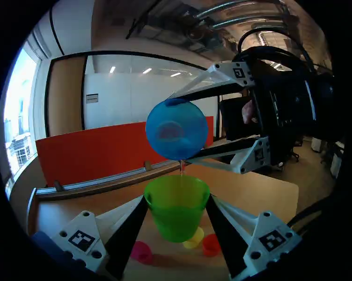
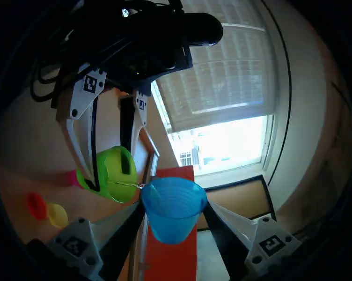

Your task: Pour water

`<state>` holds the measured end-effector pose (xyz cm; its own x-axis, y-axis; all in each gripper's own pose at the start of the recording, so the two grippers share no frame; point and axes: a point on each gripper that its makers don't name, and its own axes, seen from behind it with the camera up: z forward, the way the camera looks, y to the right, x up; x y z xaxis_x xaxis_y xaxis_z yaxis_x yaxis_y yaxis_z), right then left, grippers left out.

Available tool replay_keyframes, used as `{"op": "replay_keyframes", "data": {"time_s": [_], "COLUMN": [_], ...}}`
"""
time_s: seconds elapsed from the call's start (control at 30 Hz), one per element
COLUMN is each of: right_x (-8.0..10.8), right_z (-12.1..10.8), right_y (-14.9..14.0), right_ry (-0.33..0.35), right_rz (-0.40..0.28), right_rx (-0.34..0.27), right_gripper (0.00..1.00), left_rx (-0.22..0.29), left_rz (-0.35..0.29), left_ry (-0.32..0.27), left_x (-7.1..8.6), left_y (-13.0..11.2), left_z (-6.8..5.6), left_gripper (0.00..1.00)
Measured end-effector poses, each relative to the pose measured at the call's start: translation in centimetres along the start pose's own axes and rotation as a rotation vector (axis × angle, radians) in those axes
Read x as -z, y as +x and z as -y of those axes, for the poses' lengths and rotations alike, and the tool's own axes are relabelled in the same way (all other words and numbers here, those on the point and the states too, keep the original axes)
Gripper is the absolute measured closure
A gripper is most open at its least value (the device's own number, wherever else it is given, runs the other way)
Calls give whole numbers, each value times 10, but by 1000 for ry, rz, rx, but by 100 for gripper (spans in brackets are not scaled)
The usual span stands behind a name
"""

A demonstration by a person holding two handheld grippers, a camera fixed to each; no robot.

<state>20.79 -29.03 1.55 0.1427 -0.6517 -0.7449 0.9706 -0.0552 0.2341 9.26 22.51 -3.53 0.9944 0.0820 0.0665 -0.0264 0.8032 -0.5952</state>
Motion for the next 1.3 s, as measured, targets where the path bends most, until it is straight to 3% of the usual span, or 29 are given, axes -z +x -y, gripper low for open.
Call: {"op": "replay_keyframes", "data": {"time_s": [1.3], "right_x": [7], "right_z": [8], "right_y": [16], "right_ry": [2], "right_rz": [4], "right_rx": [87], "right_gripper": [9], "left_rx": [0], "left_rz": [-3], "left_ry": [7], "left_x": [-1], "left_y": [1], "left_z": [4], "left_gripper": [15]}}
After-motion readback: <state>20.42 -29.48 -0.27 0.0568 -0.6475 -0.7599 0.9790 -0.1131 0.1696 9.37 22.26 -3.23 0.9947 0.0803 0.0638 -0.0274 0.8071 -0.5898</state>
